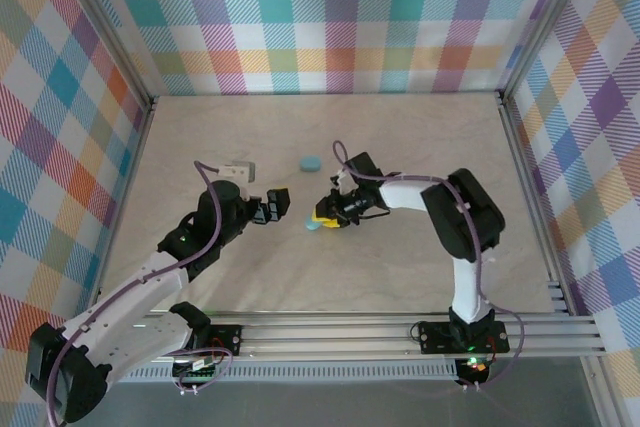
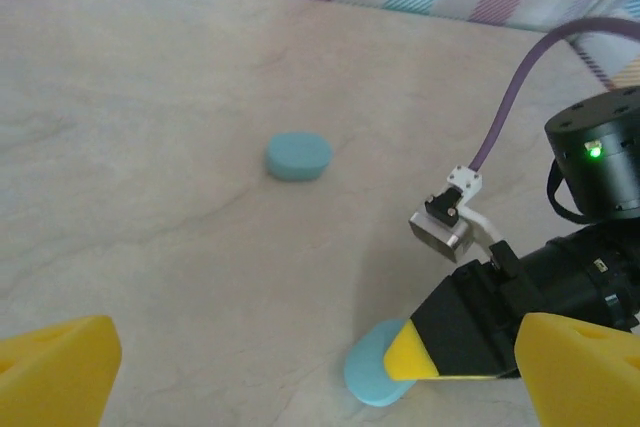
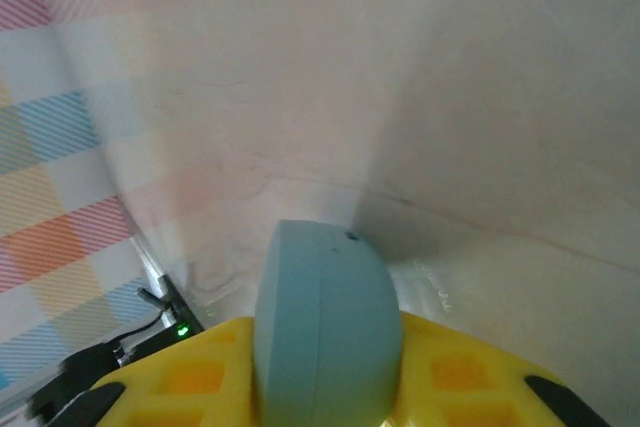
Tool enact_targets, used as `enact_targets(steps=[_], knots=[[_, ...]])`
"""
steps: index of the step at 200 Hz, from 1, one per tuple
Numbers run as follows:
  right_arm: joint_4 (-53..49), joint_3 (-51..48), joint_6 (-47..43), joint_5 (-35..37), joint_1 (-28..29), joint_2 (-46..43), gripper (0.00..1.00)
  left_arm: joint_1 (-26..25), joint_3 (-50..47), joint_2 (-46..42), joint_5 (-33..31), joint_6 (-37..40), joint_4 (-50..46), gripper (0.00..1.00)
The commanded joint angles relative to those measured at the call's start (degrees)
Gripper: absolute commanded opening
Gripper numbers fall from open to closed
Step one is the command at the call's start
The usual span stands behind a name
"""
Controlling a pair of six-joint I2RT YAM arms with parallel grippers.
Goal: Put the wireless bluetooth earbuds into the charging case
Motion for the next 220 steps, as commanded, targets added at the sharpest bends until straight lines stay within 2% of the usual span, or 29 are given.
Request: enact_targets(steps=[1, 22, 52, 62, 91, 151, 173, 199, 220], knots=[[3.70, 3.43, -0.29, 1.00, -0.32, 2.66, 0.25, 1.76, -1.52, 0.11, -1.34, -3.69, -1.41, 1.00], [3.06, 3.83, -0.64, 1.41, -0.31, 4.25, 0.31, 2.90, -2.15, -0.02, -0.80, -3.97, -1.49, 1.00], [-2.72, 3.39, -4.55, 4.40, -0.29, 1.40, 0.48, 4.54, -3.61, -0.76, -0.87, -3.75, -1.55, 1.00], [-4.94, 3.33, -6.34, 5.78, -0.31, -0.11, 0.51, 5.03, -4.13, -1.01, -0.92, -3.89, -1.20, 1.00], [-12.60, 4.37, -11.78, 10.02, -0.28, -5.78, 0.52, 6.40, -4.24, -1.26, -2.61, -3.59, -2.40, 1.00], [-23.70, 6.52, -21.26, 20.19, -2.08, -18.48, 0.62, 9.04, 1.41, 0.57, -3.94, 2.17, -10.52, 1.00], [-25.19, 4.97, -24.80, 26.50, -4.74, -24.50, 0.67, 9.69, 3.93, 2.91, -7.52, 4.80, -11.78, 1.00], [-25.33, 2.06, -30.00, 34.55, -8.23, -33.05, 0.72, 11.17, 7.27, 5.26, -6.78, 5.96, -9.10, 1.00], [-22.96, -1.65, -33.11, 42.62, -11.01, -40.08, 0.88, 11.67, 8.50, 8.46, -7.72, 11.30, -4.28, 1.00]])
